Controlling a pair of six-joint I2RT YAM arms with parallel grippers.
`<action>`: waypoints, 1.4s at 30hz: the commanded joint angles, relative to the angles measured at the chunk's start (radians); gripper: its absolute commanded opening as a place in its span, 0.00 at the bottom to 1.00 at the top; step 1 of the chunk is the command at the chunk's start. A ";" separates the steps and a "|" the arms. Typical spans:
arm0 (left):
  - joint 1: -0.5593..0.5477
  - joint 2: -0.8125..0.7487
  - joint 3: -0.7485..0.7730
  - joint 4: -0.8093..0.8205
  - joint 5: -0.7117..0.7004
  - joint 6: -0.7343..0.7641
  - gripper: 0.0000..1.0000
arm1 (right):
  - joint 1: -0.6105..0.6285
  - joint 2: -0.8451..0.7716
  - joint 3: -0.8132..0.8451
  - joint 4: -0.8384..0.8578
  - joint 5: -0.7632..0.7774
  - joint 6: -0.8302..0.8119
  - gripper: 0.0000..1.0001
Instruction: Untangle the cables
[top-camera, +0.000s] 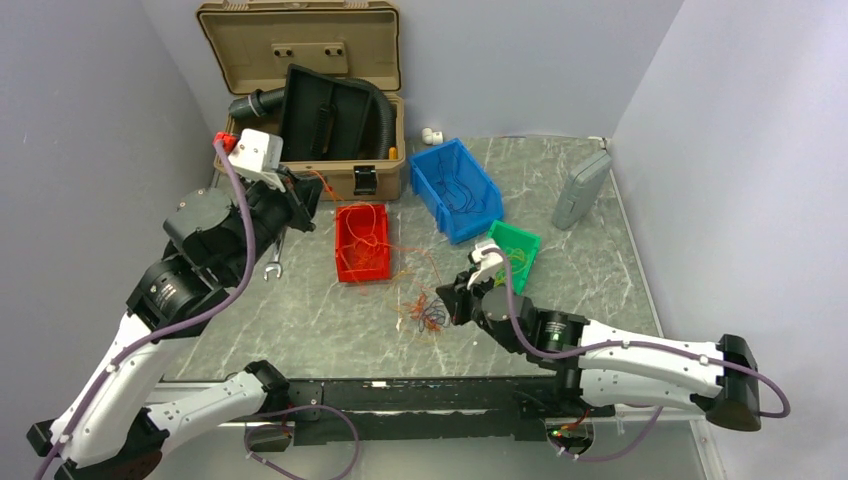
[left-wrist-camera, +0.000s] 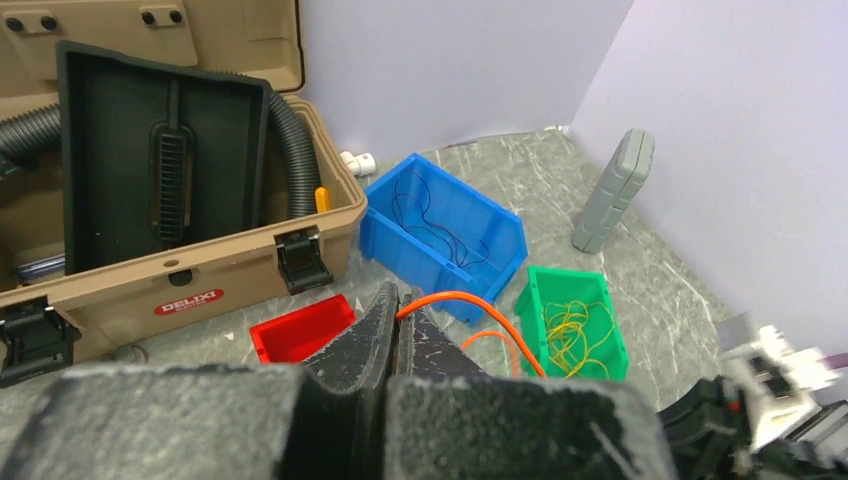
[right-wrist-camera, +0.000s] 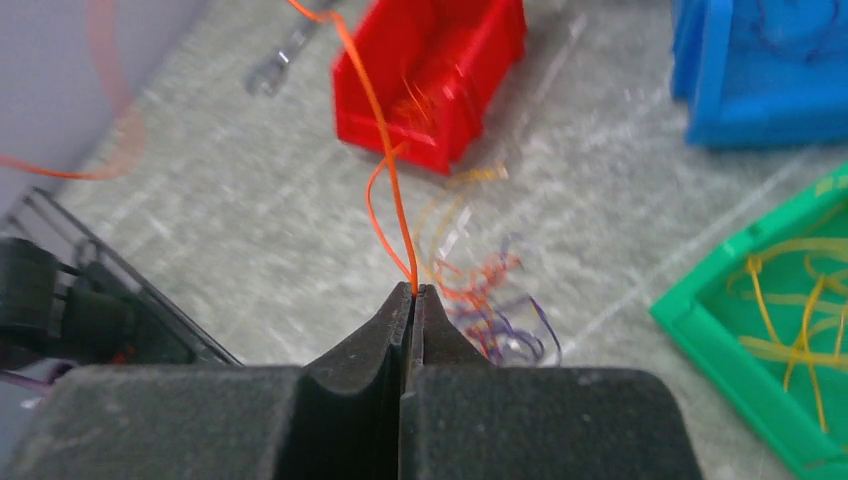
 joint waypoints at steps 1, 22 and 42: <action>0.005 0.028 -0.013 0.032 0.045 -0.012 0.00 | 0.001 -0.044 0.175 -0.048 -0.043 -0.144 0.00; 0.115 0.121 -0.125 0.114 0.072 -0.046 0.00 | -0.020 0.278 0.590 -0.065 -0.107 -0.284 0.00; 0.286 0.439 -0.211 0.266 0.214 -0.123 0.00 | -0.270 0.757 0.762 0.029 -0.408 -0.179 0.00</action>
